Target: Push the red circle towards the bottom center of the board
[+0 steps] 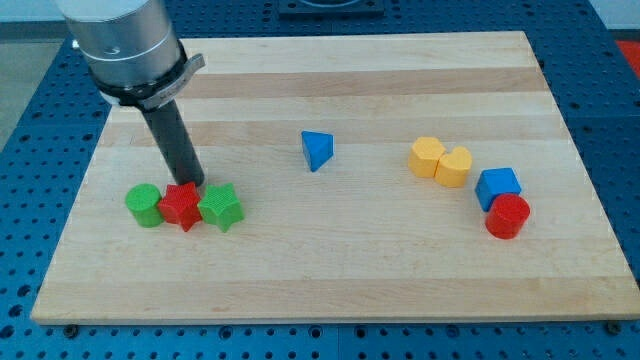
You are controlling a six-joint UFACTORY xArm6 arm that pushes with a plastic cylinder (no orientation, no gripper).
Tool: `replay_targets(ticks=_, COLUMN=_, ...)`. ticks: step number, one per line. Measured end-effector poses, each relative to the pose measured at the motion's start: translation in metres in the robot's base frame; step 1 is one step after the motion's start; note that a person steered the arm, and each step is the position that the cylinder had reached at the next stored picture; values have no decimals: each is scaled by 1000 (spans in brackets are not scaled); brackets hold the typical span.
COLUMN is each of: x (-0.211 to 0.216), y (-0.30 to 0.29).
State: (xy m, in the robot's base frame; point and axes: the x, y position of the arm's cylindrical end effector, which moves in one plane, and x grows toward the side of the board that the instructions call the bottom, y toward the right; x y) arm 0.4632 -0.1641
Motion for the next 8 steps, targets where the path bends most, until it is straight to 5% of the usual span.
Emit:
replay_targets(ticks=3, x=9, y=89)
replay_targets(ticks=5, x=108, y=119)
replay_targets(ticks=6, x=140, y=169)
replay_targets(ticks=8, x=137, y=309)
